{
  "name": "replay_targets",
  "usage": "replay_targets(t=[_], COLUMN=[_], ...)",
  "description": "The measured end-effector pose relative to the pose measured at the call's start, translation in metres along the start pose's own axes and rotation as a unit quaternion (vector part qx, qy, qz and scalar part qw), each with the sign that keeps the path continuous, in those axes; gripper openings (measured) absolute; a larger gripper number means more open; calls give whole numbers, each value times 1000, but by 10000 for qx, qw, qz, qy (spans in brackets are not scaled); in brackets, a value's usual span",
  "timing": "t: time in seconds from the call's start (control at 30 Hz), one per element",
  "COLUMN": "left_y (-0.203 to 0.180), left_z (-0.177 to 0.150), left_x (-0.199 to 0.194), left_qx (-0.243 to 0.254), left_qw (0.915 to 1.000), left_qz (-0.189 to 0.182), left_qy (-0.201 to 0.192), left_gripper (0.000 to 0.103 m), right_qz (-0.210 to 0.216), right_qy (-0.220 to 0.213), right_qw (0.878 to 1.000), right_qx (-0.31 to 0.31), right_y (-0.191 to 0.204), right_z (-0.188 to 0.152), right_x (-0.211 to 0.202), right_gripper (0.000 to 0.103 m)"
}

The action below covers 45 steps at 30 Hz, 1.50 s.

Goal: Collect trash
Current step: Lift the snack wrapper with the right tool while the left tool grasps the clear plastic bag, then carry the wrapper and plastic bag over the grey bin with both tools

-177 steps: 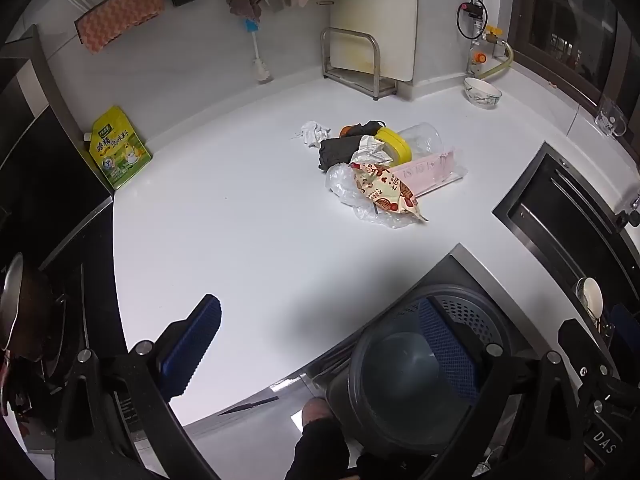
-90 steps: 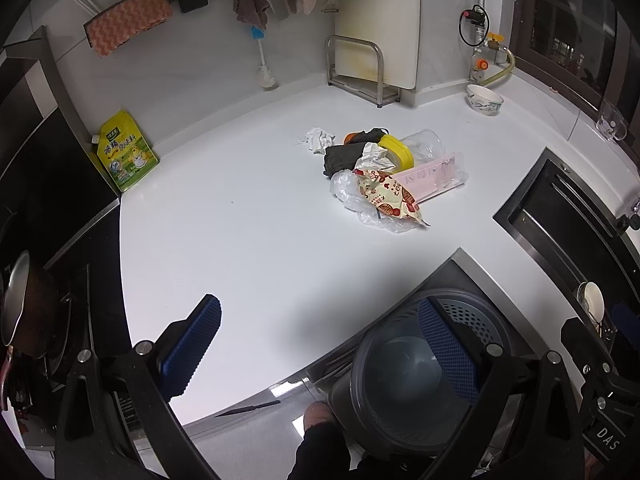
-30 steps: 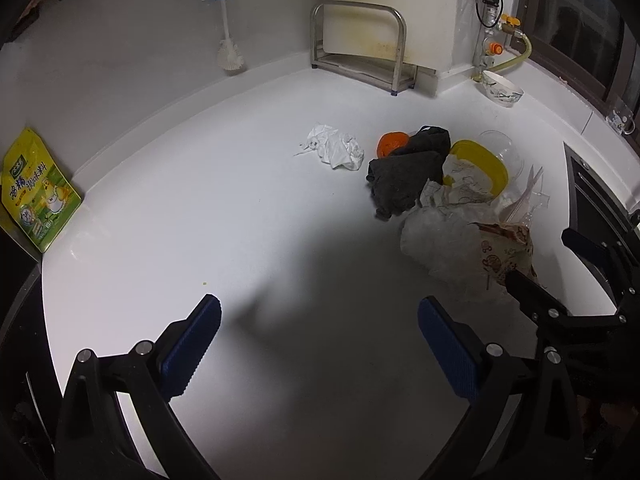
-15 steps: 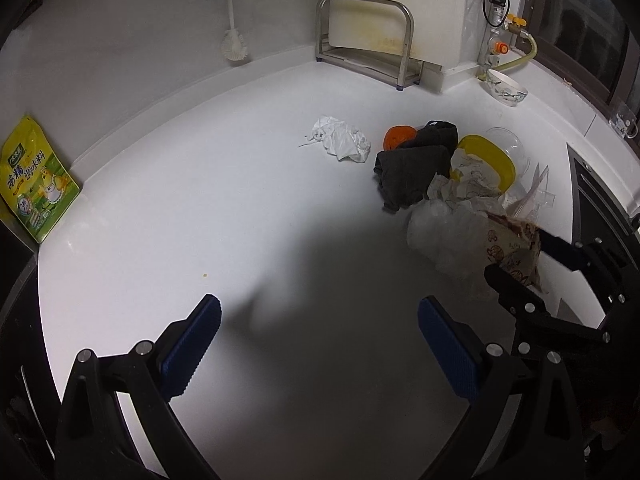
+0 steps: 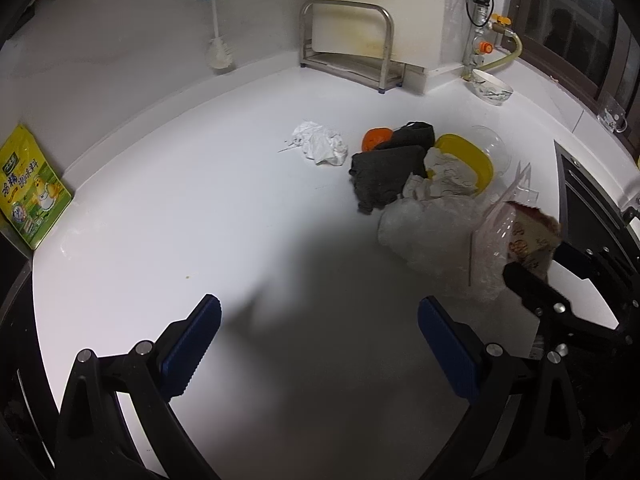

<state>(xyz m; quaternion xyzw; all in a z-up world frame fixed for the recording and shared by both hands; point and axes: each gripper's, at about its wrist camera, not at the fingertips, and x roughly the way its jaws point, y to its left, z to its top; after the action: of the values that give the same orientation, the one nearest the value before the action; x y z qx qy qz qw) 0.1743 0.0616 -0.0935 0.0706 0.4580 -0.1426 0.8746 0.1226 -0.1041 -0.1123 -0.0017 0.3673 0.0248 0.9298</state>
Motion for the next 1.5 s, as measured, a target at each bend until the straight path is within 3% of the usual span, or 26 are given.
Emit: replay_targets(t=[0.27, 0.63, 0.8, 1.0, 1.17, 1.3, 1.5], left_y=[-26, -36, -44, -47, -52, -53, -52], left_z=[12, 57, 67, 54, 47, 46, 45], left_x=[14, 26, 46, 65, 72, 80, 69], left_qx=[34, -72, -72, -26, 96, 140, 264], left_qw=[9996, 9992, 9990, 9971, 9953, 9930, 9948], left_qz=[-267, -352, -413, -533, -754, -889, -777], left_qy=[-55, -158, 181, 542, 603, 763, 603], left_gripper=[97, 97, 97, 94, 72, 40, 31], right_qz=[-387, -608, -642, -711, -729, -723, -721], right_qy=[61, 89, 36, 26, 51, 54, 37], right_qw=[9967, 9944, 9943, 9936, 9930, 9933, 9933], right_qx=[706, 860, 847, 881, 923, 897, 902], right_y=[-40, -48, -46, -48, -50, -48, -48], right_z=[-20, -36, -34, -35, -36, -36, -35], right_x=[-29, -45, -48, -50, -48, -47, -48], right_gripper=[55, 55, 55, 55, 55, 55, 55])
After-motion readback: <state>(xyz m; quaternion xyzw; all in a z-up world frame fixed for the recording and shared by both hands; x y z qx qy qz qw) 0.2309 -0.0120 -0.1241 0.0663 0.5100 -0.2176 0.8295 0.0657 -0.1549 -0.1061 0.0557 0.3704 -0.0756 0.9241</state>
